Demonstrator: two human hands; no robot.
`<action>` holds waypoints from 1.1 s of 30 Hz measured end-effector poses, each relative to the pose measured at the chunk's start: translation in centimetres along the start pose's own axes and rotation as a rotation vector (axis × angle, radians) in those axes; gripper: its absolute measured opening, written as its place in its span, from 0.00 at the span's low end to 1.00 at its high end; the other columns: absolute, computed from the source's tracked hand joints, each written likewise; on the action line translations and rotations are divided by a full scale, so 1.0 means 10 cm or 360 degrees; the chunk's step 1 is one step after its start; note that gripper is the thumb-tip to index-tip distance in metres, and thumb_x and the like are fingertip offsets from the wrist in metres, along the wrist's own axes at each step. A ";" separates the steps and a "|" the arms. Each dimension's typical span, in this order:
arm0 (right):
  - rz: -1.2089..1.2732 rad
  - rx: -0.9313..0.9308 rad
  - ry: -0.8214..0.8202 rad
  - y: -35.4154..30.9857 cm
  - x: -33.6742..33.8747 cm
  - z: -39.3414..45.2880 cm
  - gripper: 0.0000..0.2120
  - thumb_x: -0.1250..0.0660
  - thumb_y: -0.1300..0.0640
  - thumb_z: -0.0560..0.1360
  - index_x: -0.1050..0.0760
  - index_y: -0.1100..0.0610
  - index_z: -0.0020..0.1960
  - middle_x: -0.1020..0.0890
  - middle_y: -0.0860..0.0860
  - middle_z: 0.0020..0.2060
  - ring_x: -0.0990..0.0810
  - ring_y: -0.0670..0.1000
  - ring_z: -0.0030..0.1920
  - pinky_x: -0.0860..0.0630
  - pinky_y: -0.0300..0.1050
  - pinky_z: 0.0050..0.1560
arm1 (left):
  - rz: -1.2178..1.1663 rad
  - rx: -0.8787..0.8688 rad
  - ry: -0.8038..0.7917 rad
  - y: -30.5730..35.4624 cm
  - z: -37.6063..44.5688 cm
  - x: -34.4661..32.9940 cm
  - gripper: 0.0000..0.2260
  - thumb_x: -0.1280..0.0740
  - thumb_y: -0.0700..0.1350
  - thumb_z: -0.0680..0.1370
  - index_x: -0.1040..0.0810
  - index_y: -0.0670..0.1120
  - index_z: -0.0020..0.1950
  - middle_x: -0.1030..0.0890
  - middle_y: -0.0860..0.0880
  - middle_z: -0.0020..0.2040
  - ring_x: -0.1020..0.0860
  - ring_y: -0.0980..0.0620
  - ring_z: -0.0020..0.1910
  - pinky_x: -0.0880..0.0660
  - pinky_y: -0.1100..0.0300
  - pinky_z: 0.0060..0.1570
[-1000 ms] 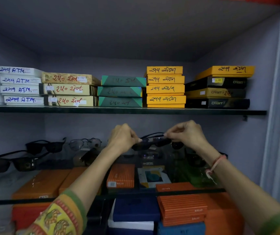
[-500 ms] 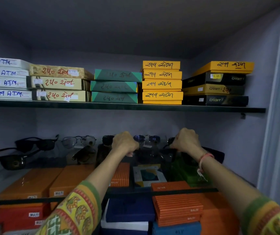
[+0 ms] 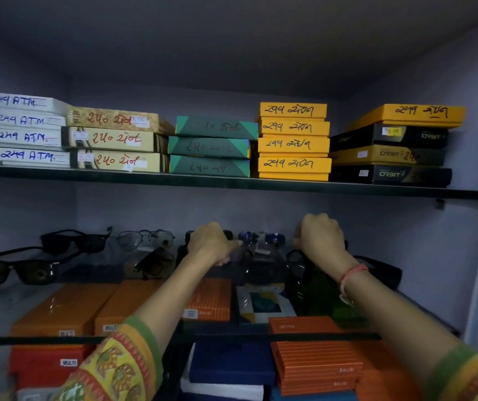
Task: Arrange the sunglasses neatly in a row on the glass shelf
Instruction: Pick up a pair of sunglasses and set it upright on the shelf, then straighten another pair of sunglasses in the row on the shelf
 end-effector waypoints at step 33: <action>0.1007 0.0215 -0.0087 -1.36 -0.20 -0.22 0.13 0.22 0.51 0.67 0.14 0.55 0.49 0.13 0.52 0.39 0.16 0.42 0.33 0.17 0.39 0.35 | 0.0246 -0.0753 0.0245 -0.75 0.11 1.01 0.12 0.28 0.51 0.74 0.13 0.46 0.53 0.13 0.47 0.50 0.17 0.51 0.48 0.21 0.57 0.48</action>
Point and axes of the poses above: each hand's wrist, its own z-axis towards the middle knuckle, its own x-axis out of the back of the hand, y = z × x, the point moved 9 cm from there along z, towards the middle knuckle
